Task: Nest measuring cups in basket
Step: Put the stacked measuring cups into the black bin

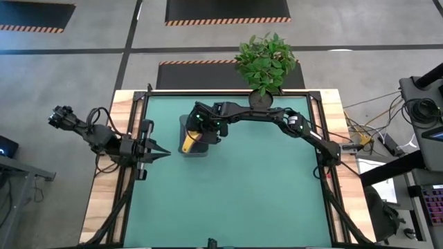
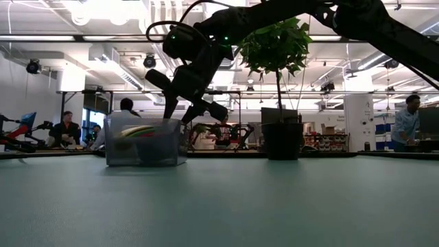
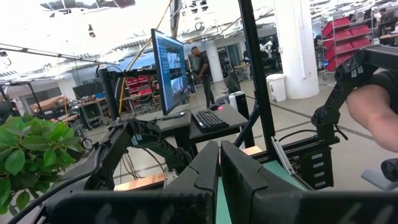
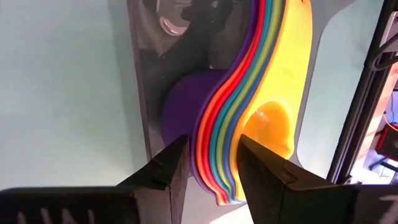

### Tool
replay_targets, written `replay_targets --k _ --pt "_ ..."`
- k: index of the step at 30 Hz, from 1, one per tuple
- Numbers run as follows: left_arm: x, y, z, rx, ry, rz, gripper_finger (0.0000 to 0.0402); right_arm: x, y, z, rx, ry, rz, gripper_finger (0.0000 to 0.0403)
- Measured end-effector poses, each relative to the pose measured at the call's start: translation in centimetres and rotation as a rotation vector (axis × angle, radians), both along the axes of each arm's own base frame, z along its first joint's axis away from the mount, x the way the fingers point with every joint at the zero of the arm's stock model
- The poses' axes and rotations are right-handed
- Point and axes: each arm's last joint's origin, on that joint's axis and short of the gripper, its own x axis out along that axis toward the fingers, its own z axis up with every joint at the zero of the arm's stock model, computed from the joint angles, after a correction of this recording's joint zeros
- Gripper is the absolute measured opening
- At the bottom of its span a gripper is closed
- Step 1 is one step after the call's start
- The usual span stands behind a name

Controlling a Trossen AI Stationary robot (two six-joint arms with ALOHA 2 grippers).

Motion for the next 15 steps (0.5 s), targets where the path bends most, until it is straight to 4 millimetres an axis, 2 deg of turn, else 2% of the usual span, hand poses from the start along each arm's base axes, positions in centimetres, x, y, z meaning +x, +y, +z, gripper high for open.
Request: replay_targets --k 15 --pt "0.00 0.00 0.00 0.000 0.000 0.000 0.0000 0.16 -0.04 0.72 -0.013 -0.024 -0.005 0.0113"
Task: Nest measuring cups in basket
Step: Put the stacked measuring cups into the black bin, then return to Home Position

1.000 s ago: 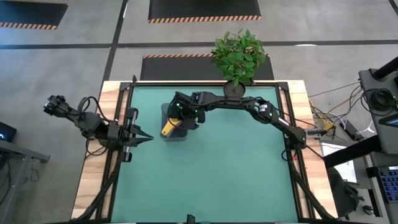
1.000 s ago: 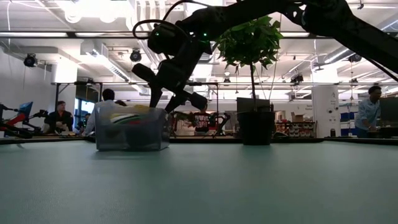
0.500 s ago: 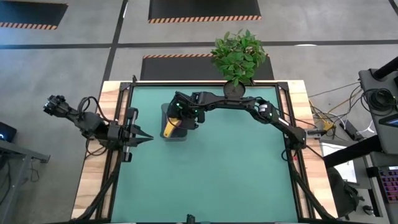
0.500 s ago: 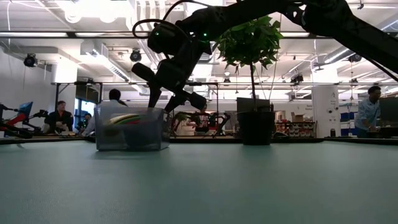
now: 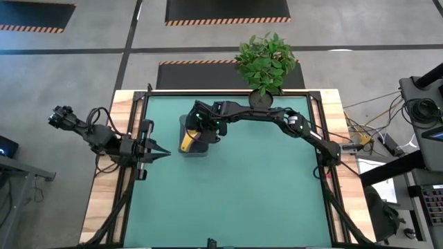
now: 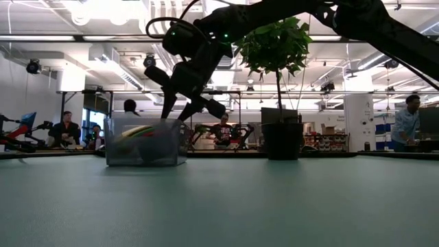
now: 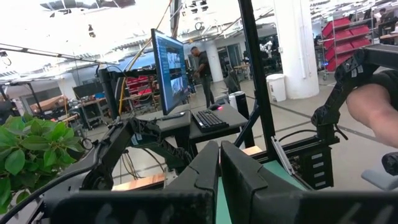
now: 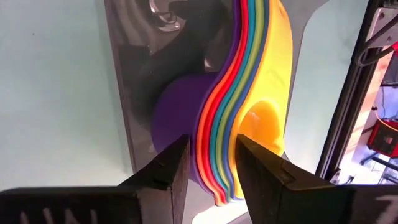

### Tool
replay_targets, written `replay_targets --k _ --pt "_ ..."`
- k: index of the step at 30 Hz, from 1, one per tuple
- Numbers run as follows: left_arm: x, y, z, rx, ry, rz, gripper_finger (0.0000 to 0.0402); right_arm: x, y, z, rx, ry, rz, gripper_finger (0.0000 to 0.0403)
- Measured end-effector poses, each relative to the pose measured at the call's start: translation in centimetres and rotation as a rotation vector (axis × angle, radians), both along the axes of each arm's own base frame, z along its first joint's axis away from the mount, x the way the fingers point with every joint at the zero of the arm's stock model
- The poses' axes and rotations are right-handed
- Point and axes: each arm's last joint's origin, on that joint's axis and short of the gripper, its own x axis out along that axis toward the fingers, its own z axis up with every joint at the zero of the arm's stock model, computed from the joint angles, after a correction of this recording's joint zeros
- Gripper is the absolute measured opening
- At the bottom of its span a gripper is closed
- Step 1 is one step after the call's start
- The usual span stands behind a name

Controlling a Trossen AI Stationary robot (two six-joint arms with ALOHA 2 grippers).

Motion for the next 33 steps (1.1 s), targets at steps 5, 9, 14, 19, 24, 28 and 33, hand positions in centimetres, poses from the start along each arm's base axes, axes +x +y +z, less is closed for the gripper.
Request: replay_targets --k 5,9,14,19,24,28,33 --pt "0.00 0.00 0.00 0.000 0.000 0.000 0.0000 -0.04 -0.01 -0.04 0.003 0.005 -0.003 0.0111" --pt "0.00 0.00 0.00 0.000 0.000 0.000 0.0000 -0.04 -0.01 -0.03 0.009 0.004 -0.012 0.0110" --pt "0.00 0.00 0.00 0.000 0.000 0.000 0.0000 0.04 -0.03 0.02 0.035 -0.007 -0.053 0.0130" --pt "0.00 0.00 0.00 0.000 0.000 0.000 0.0000 0.04 -0.03 0.02 0.032 -0.006 -0.049 0.0156" --pt "0.00 0.00 0.00 0.000 0.000 0.000 0.0000 0.01 -0.04 0.05 0.025 -0.002 -0.050 0.0169" --pt "0.00 0.00 0.00 0.000 0.000 0.000 0.0000 0.02 -0.11 0.17 0.001 -0.001 -0.067 0.0167" --pt "0.01 0.00 0.00 0.000 0.000 0.000 0.0000 0.00 -0.17 0.16 -0.010 0.002 -0.084 0.0168"
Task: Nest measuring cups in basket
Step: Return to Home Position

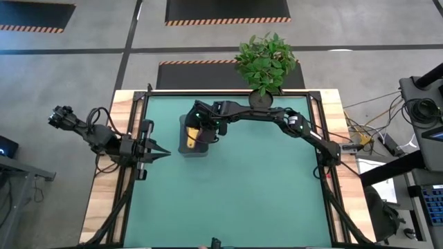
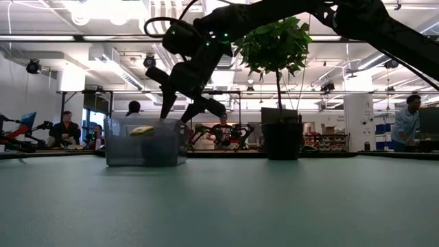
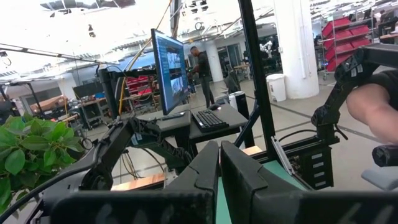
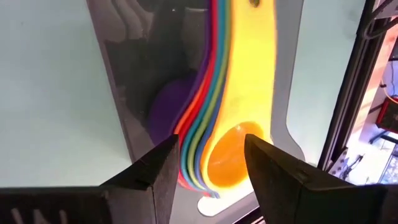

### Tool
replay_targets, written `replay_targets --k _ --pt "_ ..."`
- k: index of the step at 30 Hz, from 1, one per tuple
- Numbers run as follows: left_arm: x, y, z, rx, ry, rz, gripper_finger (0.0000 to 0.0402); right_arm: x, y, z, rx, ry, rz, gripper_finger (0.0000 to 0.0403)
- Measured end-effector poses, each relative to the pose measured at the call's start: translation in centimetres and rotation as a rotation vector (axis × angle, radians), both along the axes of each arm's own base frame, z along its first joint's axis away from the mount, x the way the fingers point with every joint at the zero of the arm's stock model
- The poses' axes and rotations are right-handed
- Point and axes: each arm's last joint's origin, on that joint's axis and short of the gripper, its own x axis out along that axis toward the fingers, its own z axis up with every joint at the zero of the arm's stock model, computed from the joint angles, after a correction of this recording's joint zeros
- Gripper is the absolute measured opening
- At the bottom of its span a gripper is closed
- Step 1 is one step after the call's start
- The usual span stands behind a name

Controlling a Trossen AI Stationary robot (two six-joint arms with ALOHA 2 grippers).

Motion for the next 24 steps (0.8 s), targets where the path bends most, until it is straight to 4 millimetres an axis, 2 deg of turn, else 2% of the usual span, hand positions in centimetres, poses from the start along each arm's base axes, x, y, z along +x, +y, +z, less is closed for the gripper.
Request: replay_targets --k 5,9,17,24 --pt "0.0 0.0 0.0 0.000 0.000 0.000 0.0000 -0.1 0.2 0.6 -0.047 0.000 -0.025 0.0165" --pt "0.0 0.0 0.0 0.000 0.000 0.000 0.0000 -0.7 1.3 3.1 -0.059 -0.042 -0.097 0.0157" --pt "0.0 0.0 -0.1 -0.019 0.011 -0.003 0.0000 -3.6 5.1 9.0 0.169 -0.113 -0.356 0.0125" --pt "0.4 -0.1 -0.4 -0.054 0.040 0.023 0.0000 -7.4 10.1 14.1 0.454 -0.130 -0.554 0.0070"
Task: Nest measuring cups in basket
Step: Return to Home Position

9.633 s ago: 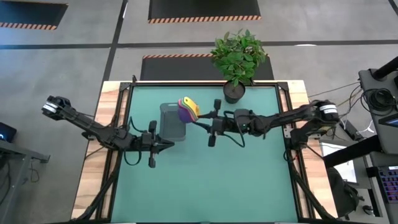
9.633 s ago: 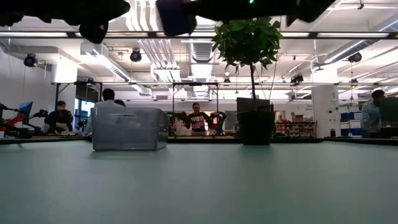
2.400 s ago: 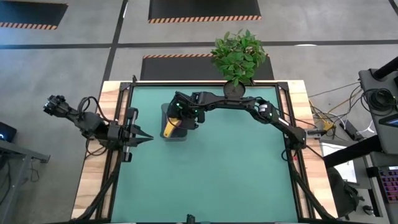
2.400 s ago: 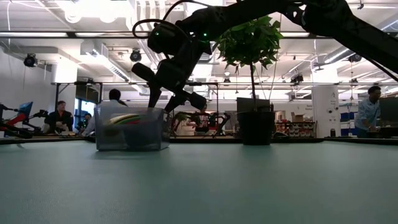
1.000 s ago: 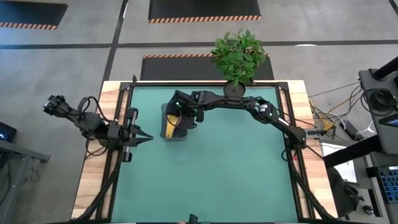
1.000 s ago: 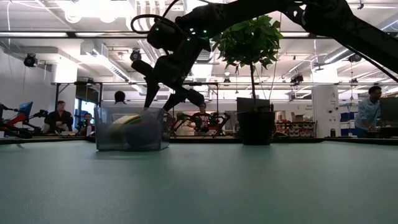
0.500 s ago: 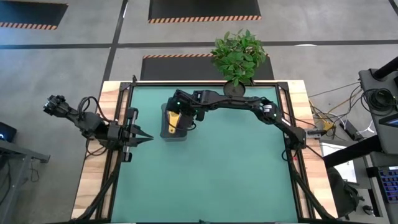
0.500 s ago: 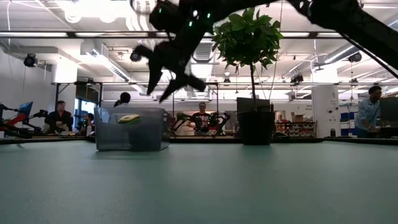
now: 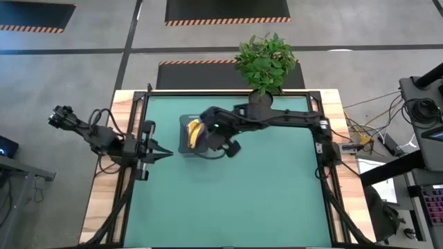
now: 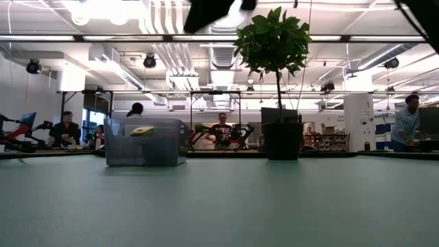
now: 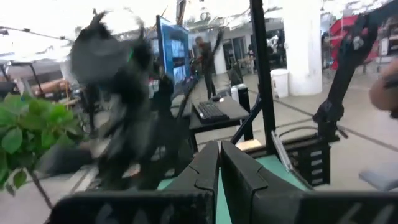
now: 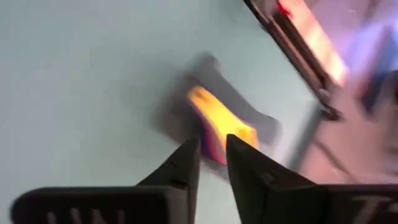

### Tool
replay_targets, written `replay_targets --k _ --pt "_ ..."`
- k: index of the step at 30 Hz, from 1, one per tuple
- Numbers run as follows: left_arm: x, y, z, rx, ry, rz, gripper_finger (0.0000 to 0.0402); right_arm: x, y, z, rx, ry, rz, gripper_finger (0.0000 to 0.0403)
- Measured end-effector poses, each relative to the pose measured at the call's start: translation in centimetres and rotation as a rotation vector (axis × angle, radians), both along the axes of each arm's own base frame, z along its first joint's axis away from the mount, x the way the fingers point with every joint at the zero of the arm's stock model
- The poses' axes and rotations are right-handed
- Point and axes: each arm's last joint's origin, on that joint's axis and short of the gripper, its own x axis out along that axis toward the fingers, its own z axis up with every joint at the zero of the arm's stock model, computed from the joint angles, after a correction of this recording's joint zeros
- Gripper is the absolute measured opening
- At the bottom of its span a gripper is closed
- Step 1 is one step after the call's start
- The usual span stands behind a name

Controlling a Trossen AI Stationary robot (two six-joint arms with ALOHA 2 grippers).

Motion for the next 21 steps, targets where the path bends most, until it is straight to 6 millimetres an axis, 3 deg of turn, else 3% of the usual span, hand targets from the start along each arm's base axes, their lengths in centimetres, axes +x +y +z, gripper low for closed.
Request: replay_targets --k 5,8,14,21 --pt "0.0 0.0 -0.6 -0.005 0.058 -0.019 0.0000 -3.6 3.1 2.7 0.307 -0.024 0.036 0.0018" --pt "-0.1 0.0 -1.0 -0.007 0.088 -0.031 0.0000 -5.4 4.8 2.6 0.362 -0.047 0.047 0.0010" --pt "-0.2 -0.2 -2.7 0.000 0.106 -0.099 0.0000 -9.7 7.0 -0.3 0.429 -0.149 0.087 0.0009" --pt "-0.7 0.1 -6.3 -0.021 0.061 -0.100 0.0000 -15.3 6.1 -4.5 0.478 -0.330 0.091 0.0009"
